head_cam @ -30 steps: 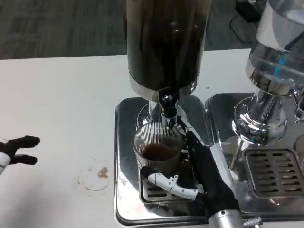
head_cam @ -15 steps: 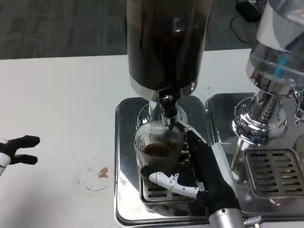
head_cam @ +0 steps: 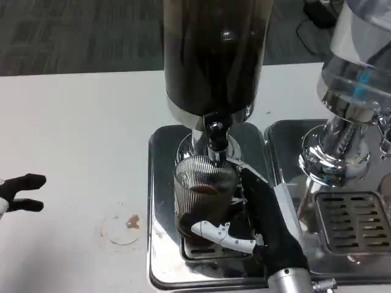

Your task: Grasp the cup under the faucet to collect the drink, then remove the cup.

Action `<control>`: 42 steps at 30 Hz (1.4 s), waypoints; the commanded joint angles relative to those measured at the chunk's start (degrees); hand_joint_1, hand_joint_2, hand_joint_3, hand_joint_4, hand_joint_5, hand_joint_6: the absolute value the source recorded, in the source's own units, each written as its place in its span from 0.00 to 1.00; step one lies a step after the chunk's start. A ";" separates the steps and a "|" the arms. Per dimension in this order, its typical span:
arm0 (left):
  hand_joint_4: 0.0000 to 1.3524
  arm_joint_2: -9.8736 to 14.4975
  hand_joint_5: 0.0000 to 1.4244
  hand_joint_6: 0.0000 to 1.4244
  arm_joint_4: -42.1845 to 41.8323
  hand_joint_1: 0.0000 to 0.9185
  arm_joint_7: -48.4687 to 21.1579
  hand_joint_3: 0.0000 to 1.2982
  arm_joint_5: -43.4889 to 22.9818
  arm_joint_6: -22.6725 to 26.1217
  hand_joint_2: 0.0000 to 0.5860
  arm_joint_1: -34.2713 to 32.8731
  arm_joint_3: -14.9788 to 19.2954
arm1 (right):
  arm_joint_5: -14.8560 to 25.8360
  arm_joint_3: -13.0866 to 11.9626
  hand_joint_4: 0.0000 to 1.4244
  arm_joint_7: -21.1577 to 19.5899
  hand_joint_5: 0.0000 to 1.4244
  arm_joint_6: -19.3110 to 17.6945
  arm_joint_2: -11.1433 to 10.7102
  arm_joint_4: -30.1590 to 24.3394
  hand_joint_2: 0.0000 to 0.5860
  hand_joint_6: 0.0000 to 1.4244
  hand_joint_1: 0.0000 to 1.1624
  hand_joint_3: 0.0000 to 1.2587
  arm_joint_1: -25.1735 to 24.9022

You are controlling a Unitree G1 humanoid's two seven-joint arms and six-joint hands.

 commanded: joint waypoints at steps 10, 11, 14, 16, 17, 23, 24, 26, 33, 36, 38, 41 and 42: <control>0.19 1.00 0.27 0.04 0.03 0.00 -0.54 0.29 -0.27 0.94 0.44 -0.16 0.30 | -3.49 0.42 0.35 -4.60 0.51 -1.65 0.58 0.16 0.26 0.71 0.86 0.35 0.13; 0.19 1.01 0.27 0.04 0.03 0.00 -0.57 0.29 -0.24 0.97 0.43 -0.21 0.22 | -3.51 0.37 0.34 -4.67 0.51 -1.66 0.65 0.24 0.25 0.72 0.87 0.35 0.17; 0.19 1.07 0.27 0.04 0.14 0.00 -0.65 0.29 -0.26 0.94 0.43 -0.29 0.15 | -3.62 0.39 0.35 -5.03 0.52 -1.62 0.94 0.50 0.25 0.73 0.87 0.35 0.26; 0.19 1.08 0.27 0.04 0.20 0.00 -0.64 0.29 -0.24 0.95 0.43 -0.35 0.14 | -3.88 0.41 0.36 -5.66 0.53 -1.80 1.02 0.51 0.25 0.74 0.88 0.36 0.29; 0.19 1.08 0.27 0.04 0.20 0.00 -0.65 0.29 -0.24 0.97 0.43 -0.35 0.15 | -3.98 0.42 0.36 -5.92 0.53 -1.83 1.05 0.56 0.25 0.74 0.88 0.36 0.27; 0.19 0.84 0.27 0.04 0.36 0.00 -0.58 0.29 -0.26 0.82 0.43 -0.51 0.08 | -4.44 0.24 0.38 -6.82 0.56 -1.42 0.78 -0.06 0.25 0.79 0.88 0.38 0.43; 0.19 0.73 0.27 0.04 0.38 0.00 -0.53 0.29 -0.26 0.81 0.43 -0.55 0.01 | -4.50 0.15 0.38 -6.76 0.57 -1.34 0.61 -0.41 0.25 0.80 0.88 0.38 0.49; 0.19 0.50 0.27 0.04 0.42 0.00 -0.43 0.29 -0.27 0.83 0.43 -0.59 -0.12 | -4.57 -0.04 0.39 -6.75 0.57 -1.31 0.40 -0.99 0.25 0.81 0.88 0.39 0.63; 0.18 0.40 0.27 0.04 0.82 0.00 -0.71 0.29 -0.37 0.85 0.42 -0.62 -0.37 | -5.12 -0.93 0.40 -6.73 0.59 -0.46 -0.08 -4.11 0.24 0.85 0.91 0.40 2.49; 0.18 0.34 0.27 0.04 1.18 0.00 -0.88 0.29 -0.38 0.77 0.42 -0.97 -0.62 | -5.66 -0.96 0.40 -6.82 0.59 -0.51 -0.03 -4.60 0.23 0.85 0.91 0.40 2.73; 0.18 0.30 0.27 0.04 1.30 0.00 -1.01 0.29 -0.35 0.73 0.42 -1.15 -0.71 | -6.17 -1.35 0.41 -7.39 0.59 -0.68 0.06 -5.17 0.22 0.86 0.91 0.40 3.02; 0.18 0.42 0.27 0.04 1.62 0.00 -1.32 0.28 -0.31 0.64 0.42 -1.45 -0.81 | -6.34 -1.95 0.42 -7.76 0.59 -0.85 0.14 -5.99 0.21 0.87 0.91 0.41 3.49; 0.18 0.51 0.27 0.04 1.85 0.00 -1.46 0.28 -0.30 0.57 0.42 -1.63 -0.84 | -6.62 -1.99 0.42 -7.85 0.59 -0.79 0.06 -6.42 0.21 0.87 0.91 0.41 3.79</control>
